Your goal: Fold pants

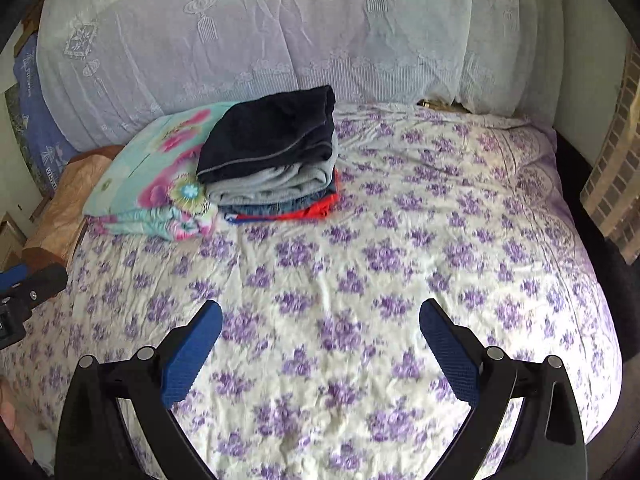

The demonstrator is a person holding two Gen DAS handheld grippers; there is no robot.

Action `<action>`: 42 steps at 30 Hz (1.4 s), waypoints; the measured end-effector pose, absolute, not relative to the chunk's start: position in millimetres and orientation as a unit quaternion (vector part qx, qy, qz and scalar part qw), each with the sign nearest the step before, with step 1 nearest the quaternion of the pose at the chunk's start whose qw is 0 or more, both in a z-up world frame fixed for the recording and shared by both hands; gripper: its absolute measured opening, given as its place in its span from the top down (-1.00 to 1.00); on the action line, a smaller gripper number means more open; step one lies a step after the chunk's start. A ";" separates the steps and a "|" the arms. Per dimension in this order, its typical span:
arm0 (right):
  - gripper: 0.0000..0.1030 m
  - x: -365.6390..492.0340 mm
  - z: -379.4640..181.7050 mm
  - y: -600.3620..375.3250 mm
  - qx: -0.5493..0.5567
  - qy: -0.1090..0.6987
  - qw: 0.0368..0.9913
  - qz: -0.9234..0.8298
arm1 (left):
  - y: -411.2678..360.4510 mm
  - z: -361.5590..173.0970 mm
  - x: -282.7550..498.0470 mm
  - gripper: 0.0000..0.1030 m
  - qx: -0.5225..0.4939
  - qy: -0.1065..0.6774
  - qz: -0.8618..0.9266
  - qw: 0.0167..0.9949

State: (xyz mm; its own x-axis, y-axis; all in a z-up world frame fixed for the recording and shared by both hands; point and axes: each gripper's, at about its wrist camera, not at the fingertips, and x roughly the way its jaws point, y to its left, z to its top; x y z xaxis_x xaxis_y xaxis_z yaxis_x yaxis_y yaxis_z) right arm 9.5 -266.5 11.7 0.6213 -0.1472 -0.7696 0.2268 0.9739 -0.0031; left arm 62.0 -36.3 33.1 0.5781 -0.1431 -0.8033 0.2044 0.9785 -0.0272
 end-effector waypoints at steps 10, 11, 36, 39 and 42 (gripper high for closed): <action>-0.93 -35.6 37.7 -246.3 0.034 0.388 0.912 -0.132 | -41.4 55.3 2.9 -0.90 0.071 0.418 -0.098 0.900; -0.93 -38.6 38.2 -244.2 0.034 0.387 0.911 -0.134 | -40.6 58.5 1.1 -0.91 0.071 0.415 -0.098 0.902; -0.93 -47.8 39.4 -237.1 0.039 0.382 0.914 -0.133 | -45.5 63.2 -5.2 -0.91 0.075 0.404 -0.103 0.906; -0.93 -46.2 38.9 -238.0 0.040 0.382 0.914 -0.133 | -46.1 62.8 -5.0 -0.90 0.074 0.405 -0.103 0.905; -0.93 -44.8 39.0 -238.4 0.040 0.382 0.914 -0.133 | -46.3 62.2 -2.2 -0.91 0.074 0.404 -0.105 0.906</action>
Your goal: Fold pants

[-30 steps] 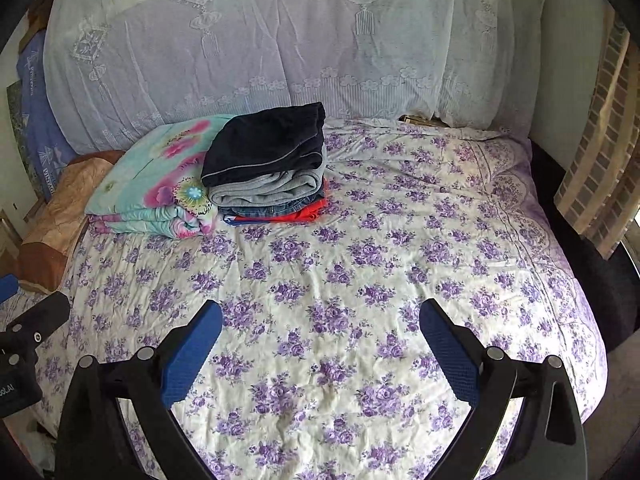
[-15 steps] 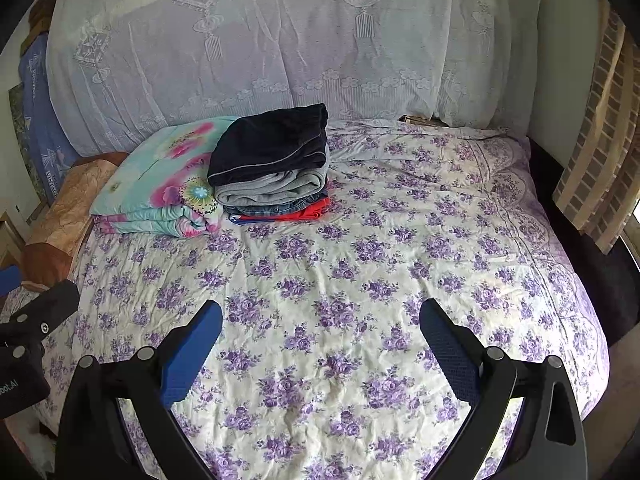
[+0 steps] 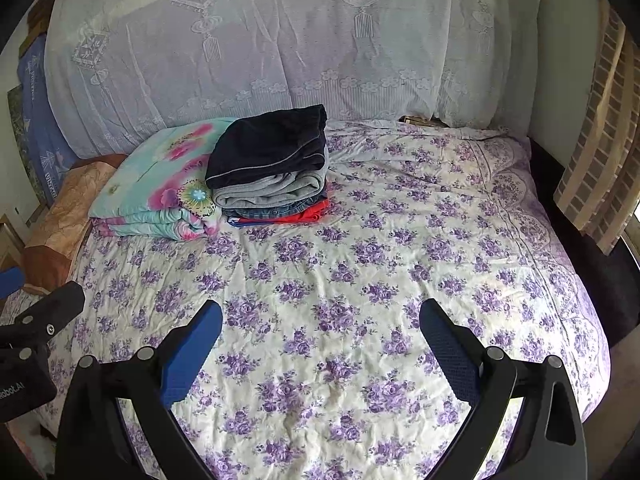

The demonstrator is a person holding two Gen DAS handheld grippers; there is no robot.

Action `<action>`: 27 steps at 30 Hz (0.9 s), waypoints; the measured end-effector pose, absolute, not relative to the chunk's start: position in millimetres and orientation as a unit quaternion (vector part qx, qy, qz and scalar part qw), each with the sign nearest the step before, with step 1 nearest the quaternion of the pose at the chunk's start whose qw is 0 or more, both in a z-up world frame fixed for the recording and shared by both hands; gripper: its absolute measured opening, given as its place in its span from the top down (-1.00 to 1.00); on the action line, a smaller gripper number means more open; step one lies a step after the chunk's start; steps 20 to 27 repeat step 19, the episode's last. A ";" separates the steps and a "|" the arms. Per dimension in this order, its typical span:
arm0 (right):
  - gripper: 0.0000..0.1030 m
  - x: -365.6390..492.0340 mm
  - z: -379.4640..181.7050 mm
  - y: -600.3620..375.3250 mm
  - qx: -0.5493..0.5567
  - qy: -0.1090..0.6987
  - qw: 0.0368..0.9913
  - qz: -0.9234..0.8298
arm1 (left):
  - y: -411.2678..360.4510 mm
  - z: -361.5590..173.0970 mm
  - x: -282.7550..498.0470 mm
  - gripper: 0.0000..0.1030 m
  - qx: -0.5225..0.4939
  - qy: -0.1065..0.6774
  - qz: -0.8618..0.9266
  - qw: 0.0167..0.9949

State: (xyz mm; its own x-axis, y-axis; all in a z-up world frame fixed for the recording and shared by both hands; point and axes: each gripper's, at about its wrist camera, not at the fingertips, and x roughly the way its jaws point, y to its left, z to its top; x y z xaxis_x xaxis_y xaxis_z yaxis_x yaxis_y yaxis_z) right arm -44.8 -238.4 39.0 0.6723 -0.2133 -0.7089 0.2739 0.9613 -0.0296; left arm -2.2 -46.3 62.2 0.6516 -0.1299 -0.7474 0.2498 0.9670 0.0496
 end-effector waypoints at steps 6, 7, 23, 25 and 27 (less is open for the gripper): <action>-0.93 -44.6 38.8 -239.4 0.039 0.383 0.914 -0.132 | -47.0 61.1 0.6 -0.91 0.074 0.403 -0.108 0.906; -0.93 -44.6 38.7 -239.3 0.040 0.383 0.914 -0.132 | -47.2 61.0 0.8 -0.91 0.075 0.402 -0.108 0.906; -0.93 -42.4 38.8 -239.9 0.038 0.383 0.914 -0.129 | -40.0 58.4 6.2 -0.91 0.057 0.415 -0.111 0.901; -0.93 -42.4 38.8 -239.9 0.038 0.383 0.914 -0.129 | -40.0 58.4 6.2 -0.91 0.057 0.415 -0.111 0.901; -0.93 -42.4 38.8 -239.9 0.038 0.383 0.914 -0.129 | -40.0 58.4 6.2 -0.91 0.057 0.415 -0.111 0.901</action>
